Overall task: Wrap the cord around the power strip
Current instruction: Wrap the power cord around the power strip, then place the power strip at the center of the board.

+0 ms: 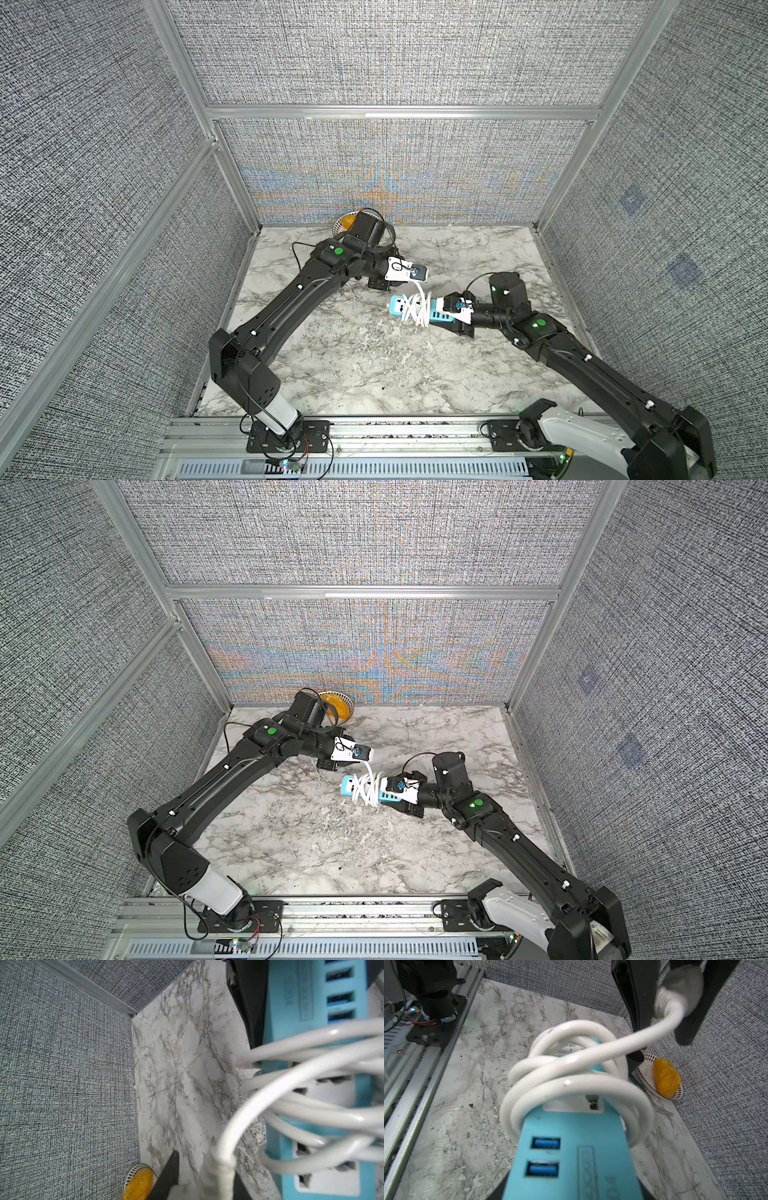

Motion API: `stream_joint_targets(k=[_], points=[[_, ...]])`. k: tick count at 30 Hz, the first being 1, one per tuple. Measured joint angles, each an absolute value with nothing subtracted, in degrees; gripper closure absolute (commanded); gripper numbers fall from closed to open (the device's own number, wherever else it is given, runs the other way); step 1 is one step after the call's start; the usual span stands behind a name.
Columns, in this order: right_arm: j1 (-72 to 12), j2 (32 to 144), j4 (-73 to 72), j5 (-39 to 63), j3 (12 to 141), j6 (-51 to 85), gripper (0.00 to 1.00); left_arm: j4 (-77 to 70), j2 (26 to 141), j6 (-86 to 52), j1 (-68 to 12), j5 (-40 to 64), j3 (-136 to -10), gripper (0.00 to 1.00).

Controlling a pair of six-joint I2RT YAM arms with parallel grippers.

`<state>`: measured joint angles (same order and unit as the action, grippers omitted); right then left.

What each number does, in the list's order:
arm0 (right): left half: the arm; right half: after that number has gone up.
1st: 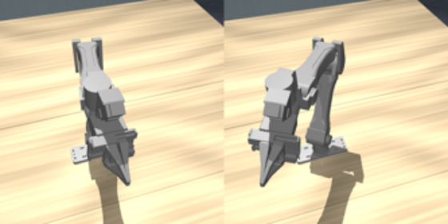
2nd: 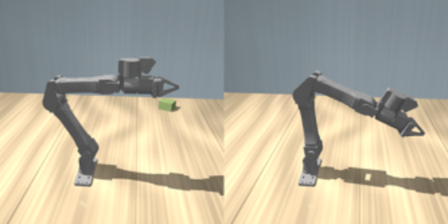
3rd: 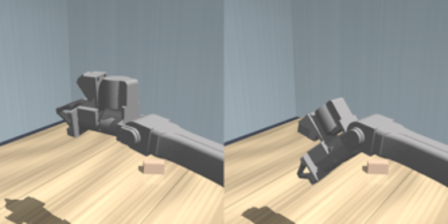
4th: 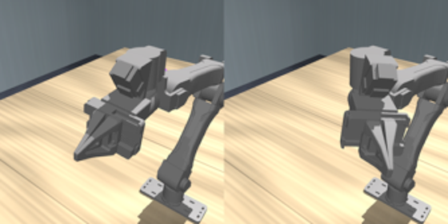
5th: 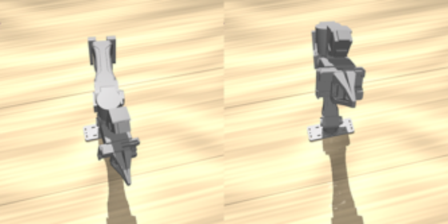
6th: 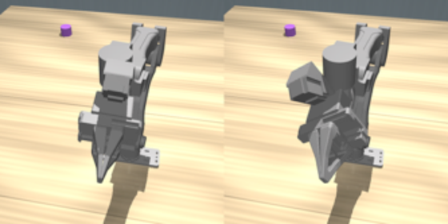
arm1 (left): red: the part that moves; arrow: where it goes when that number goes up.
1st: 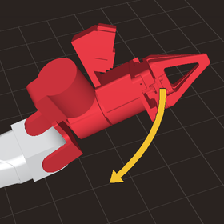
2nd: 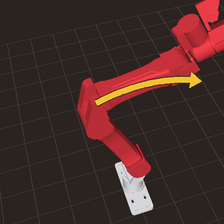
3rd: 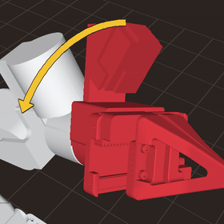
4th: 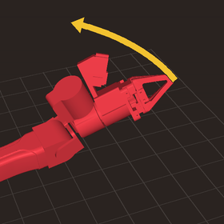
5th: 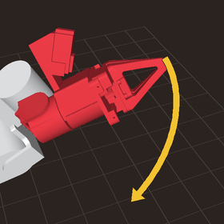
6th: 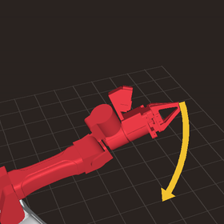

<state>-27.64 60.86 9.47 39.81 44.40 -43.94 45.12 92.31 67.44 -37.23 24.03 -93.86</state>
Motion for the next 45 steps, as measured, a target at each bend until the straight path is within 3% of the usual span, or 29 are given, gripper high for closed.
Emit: stream_joint_targets(k=[13,32,45], points=[[-24.77,60.51,-5.43,52.31,36.82,-30.72,1.0,40.29,93.51,61.58,-35.51,33.28,-87.88,0.94],[-23.68,63.05,-42.41,51.27,21.69,-6.0,1.0,20.18,97.3,34.3,-33.63,48.66,-77.95,0.84],[-23.68,67.66,-47.72,53.71,19.77,-1.54,1.0,11.94,97.91,25.61,-33.17,50.89,-68.99,0.77]])
